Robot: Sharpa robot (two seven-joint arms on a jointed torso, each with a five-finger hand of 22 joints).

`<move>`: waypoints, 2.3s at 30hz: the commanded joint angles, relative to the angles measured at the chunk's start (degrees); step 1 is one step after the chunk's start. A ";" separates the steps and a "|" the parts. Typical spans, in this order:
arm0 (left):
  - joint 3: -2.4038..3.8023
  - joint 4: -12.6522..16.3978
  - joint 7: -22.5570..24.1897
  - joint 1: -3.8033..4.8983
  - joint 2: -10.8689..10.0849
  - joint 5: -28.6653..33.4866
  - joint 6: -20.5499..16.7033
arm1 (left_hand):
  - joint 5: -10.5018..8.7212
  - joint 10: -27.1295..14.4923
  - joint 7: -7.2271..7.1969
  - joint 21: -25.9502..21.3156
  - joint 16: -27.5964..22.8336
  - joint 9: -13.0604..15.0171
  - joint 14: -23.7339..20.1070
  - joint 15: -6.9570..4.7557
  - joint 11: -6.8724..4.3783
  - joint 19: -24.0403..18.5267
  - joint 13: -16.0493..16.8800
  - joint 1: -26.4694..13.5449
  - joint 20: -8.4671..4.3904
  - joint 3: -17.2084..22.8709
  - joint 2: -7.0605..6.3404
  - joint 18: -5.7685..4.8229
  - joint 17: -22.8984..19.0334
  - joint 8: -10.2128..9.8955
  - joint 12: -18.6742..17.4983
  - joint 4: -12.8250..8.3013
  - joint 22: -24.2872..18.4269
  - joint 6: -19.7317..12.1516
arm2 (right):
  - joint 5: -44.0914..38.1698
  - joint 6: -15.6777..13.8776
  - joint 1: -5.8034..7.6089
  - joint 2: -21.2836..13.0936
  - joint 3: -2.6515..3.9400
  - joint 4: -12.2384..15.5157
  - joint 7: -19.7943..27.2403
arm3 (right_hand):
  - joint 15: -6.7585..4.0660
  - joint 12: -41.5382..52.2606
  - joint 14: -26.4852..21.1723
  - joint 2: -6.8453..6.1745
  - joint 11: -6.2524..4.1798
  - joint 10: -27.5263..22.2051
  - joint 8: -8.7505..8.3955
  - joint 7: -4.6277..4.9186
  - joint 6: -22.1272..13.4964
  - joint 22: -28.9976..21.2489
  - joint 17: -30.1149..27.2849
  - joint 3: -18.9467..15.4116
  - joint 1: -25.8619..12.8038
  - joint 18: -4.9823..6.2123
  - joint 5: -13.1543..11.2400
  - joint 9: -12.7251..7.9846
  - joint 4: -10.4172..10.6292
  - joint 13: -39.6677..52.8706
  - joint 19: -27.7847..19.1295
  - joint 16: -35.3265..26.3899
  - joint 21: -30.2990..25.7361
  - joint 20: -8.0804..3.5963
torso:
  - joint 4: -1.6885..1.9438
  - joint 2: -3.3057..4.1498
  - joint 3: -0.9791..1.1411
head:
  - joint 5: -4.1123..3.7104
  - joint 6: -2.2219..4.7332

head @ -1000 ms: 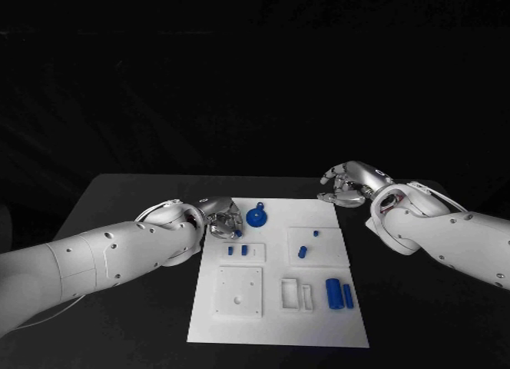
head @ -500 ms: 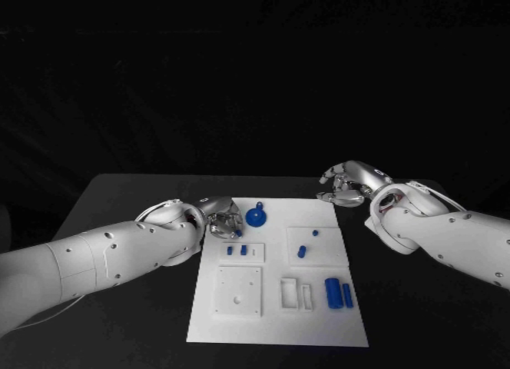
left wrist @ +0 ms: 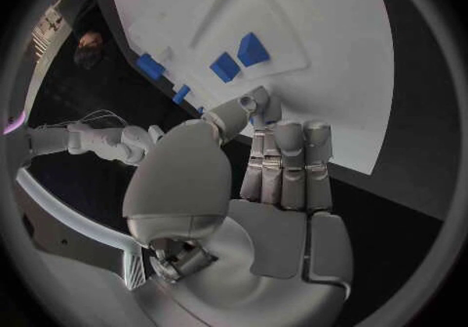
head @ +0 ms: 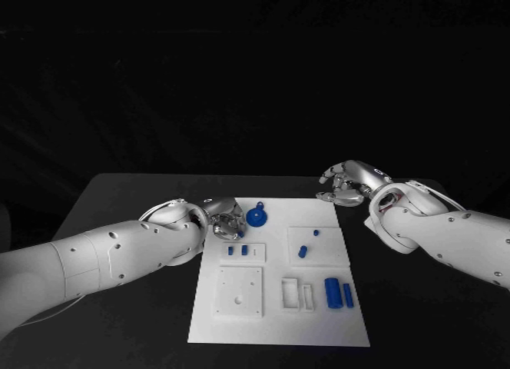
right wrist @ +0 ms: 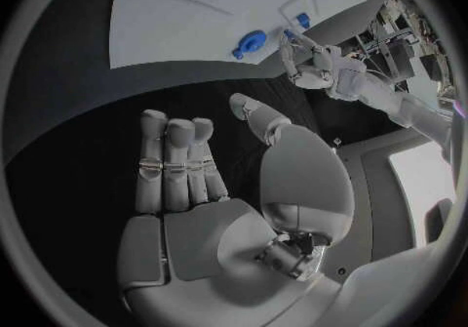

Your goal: Assemble the parts on the task board

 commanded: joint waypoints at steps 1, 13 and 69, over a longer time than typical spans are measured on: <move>-0.43 0.21 -1.14 -0.33 0.33 -1.01 3.32 | 0.08 0.30 0.40 0.26 0.34 0.02 0.07 0.02 -0.03 -0.15 0.01 -0.35 -3.49 0.34 0.43 0.72 -0.08 0.01 -0.27 -0.06 0.83 0.40 | -0.13 0.72 -0.04 0.02 0.01 0.02 0.39 | 0.07 0.08 0.34 0.29 -0.15 0.03 0.29 -0.03 0.38 0.06 0.09 -0.33 -0.36 2.48 0.15 0.07 0.10 -0.09 0.47 -0.27 -0.30 -0.08 | -0.02 0.00 -0.03 | -0.03 -0.09; -0.58 0.22 -1.06 -0.33 0.21 -0.31 2.62 | -0.13 -0.56 1.91 0.09 0.18 -1.01 -0.91 0.50 0.45 -0.91 -0.14 0.46 -3.17 0.60 -1.75 0.51 -0.46 -2.25 -1.15 -0.67 0.77 -3.49 | -0.12 0.82 -0.16 0.04 0.01 -0.02 0.48 | 0.08 0.08 0.31 0.25 -0.14 -0.02 0.27 -0.02 0.32 0.08 0.11 -0.36 -0.35 2.48 0.15 0.06 0.05 -0.16 0.45 -0.32 -0.35 -0.08 | 0.01 -0.01 -0.05 | -0.05 -0.11; 2.62 11.59 17.00 -0.21 -11.50 50.09 -4.93 | 0.13 -6.60 4.20 -15.40 -28.54 -2.46 -12.39 7.91 4.98 -13.68 -2.47 -2.81 3.92 -2.46 -3.13 -2.48 -13.02 -1.65 -5.82 1.02 -5.63 -9.85 | -22.29 13.34 -3.76 0.13 -0.82 2.04 0.85 | 3.74 -40.24 -2.52 0.55 3.65 -1.18 2.83 1.03 2.87 2.50 -0.59 7.33 7.79 2.48 -10.04 1.37 -6.62 -37.84 -2.32 -2.08 -2.83 1.98 | 0.06 0.02 -0.08 | -2.29 0.87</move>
